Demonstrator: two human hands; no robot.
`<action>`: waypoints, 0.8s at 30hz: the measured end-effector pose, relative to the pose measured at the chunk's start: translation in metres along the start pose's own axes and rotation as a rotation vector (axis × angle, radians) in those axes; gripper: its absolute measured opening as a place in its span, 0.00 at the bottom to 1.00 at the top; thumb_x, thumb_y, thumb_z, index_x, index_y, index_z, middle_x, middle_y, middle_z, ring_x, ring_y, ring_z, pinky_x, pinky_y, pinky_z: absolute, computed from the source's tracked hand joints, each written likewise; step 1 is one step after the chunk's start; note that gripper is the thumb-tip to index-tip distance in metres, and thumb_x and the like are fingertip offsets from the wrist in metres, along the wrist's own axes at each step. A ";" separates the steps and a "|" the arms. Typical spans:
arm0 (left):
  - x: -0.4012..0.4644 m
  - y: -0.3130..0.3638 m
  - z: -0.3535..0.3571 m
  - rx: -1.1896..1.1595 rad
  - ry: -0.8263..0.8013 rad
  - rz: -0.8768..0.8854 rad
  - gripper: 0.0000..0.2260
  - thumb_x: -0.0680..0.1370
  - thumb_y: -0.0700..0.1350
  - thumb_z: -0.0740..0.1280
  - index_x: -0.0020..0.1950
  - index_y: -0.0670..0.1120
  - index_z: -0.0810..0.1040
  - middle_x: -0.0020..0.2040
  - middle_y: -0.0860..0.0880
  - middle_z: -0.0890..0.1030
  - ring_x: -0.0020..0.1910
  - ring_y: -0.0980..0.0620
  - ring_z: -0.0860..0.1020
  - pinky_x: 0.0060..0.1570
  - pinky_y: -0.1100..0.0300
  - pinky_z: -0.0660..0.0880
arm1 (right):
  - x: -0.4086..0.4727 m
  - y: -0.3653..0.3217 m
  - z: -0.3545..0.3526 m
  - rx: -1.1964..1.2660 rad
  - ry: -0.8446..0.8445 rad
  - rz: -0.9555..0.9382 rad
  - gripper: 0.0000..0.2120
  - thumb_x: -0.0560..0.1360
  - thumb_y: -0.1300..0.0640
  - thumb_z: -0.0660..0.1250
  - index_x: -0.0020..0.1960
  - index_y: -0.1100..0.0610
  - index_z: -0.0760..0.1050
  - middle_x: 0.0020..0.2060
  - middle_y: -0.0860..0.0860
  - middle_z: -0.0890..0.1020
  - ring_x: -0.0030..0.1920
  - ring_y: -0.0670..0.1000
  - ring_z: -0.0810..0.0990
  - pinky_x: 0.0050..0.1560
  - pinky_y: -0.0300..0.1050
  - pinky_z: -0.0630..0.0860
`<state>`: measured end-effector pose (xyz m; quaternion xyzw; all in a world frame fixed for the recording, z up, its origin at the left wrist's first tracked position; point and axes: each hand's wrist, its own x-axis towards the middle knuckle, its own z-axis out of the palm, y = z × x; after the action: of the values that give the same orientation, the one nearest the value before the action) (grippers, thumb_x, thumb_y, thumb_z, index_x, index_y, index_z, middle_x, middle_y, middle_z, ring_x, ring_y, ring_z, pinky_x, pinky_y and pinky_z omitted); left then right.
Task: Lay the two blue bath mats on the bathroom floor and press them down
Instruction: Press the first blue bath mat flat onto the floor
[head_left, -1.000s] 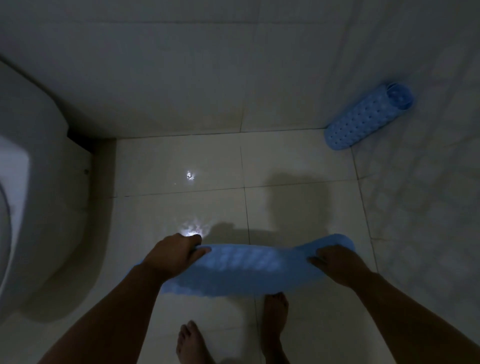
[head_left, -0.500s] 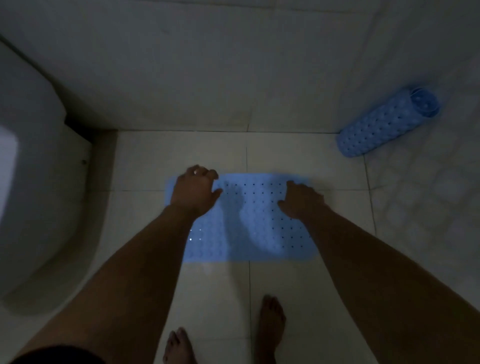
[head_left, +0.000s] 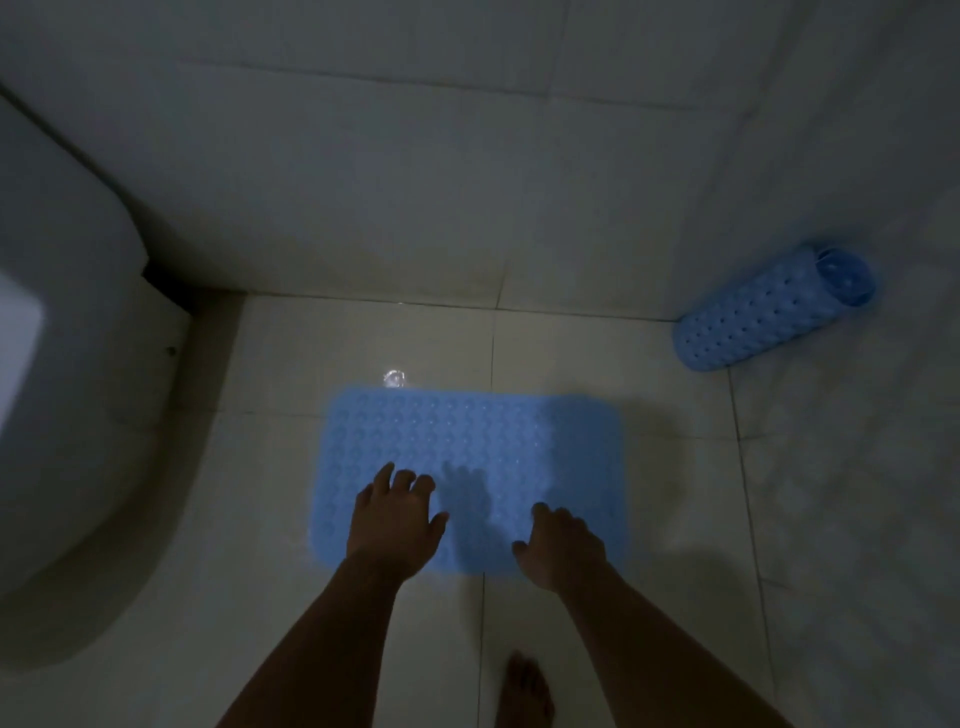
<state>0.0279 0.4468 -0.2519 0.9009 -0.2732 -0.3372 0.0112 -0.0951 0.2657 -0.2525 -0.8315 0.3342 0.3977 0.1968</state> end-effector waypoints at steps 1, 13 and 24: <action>0.007 -0.001 0.005 0.000 -0.002 -0.012 0.26 0.83 0.62 0.58 0.79 0.53 0.63 0.80 0.49 0.64 0.83 0.43 0.50 0.79 0.45 0.57 | 0.007 -0.003 0.000 0.010 0.015 -0.012 0.26 0.78 0.42 0.63 0.71 0.52 0.66 0.65 0.54 0.75 0.65 0.58 0.75 0.63 0.55 0.75; 0.168 -0.078 0.151 0.012 -0.090 -0.113 0.39 0.81 0.67 0.55 0.84 0.53 0.39 0.84 0.43 0.38 0.82 0.37 0.40 0.79 0.37 0.50 | 0.217 -0.021 0.099 0.065 0.167 -0.039 0.36 0.78 0.36 0.61 0.80 0.47 0.52 0.79 0.59 0.56 0.78 0.63 0.55 0.72 0.63 0.64; 0.314 -0.120 0.243 0.021 0.398 0.028 0.49 0.71 0.82 0.47 0.84 0.55 0.41 0.84 0.46 0.39 0.82 0.38 0.36 0.74 0.27 0.40 | 0.386 -0.031 0.143 0.195 0.509 0.069 0.60 0.59 0.13 0.49 0.78 0.42 0.28 0.79 0.54 0.30 0.79 0.60 0.30 0.75 0.72 0.39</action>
<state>0.1324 0.4314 -0.6528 0.9459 -0.2815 -0.1493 0.0605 0.0289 0.2186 -0.6434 -0.8699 0.4379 0.1483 0.1719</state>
